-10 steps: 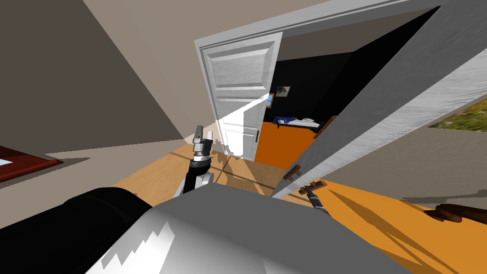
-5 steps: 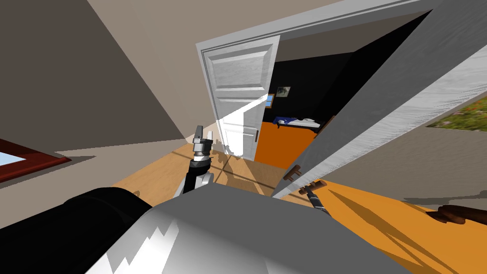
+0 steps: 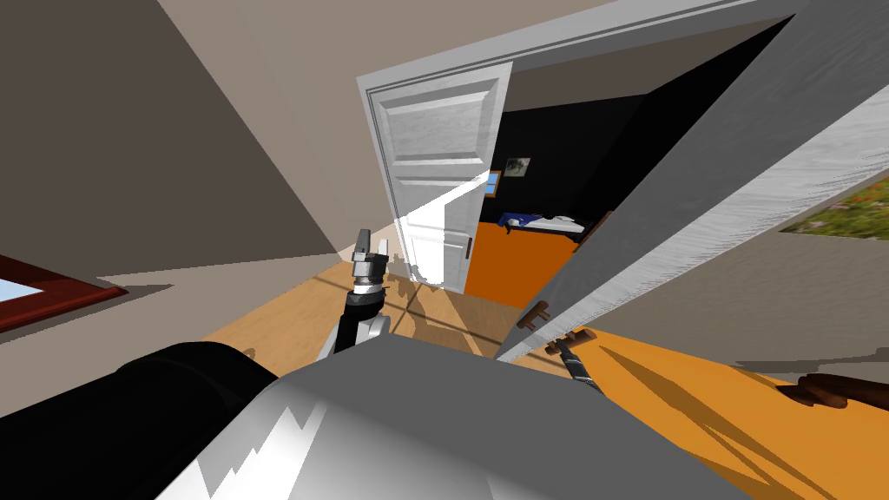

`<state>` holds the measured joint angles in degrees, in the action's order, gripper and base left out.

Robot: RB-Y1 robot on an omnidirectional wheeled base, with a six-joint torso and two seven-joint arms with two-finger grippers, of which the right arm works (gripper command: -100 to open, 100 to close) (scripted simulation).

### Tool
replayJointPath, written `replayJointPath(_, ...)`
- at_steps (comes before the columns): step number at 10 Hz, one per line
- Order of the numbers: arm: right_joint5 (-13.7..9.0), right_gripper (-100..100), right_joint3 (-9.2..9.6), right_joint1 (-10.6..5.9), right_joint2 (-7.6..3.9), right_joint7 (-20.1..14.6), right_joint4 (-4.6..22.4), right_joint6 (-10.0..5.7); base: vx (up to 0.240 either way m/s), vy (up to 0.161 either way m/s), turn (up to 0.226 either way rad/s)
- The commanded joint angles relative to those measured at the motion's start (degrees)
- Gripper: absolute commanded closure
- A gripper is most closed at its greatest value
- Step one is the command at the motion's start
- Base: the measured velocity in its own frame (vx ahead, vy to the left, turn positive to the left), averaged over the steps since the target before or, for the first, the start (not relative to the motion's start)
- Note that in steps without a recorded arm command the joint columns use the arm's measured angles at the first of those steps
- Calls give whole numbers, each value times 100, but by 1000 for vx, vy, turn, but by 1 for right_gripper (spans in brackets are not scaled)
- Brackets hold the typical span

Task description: Pull the door open

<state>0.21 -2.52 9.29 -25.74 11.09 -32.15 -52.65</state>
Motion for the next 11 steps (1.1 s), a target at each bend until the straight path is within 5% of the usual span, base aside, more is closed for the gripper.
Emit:
replayJointPath(1, -44, 100, -2, -44, 58, -158, 2, 14, 0, 0, 0)
replayJointPath(11, -22, 100, 56, -49, 12, -207, 18, -4, -17, -22, 9)
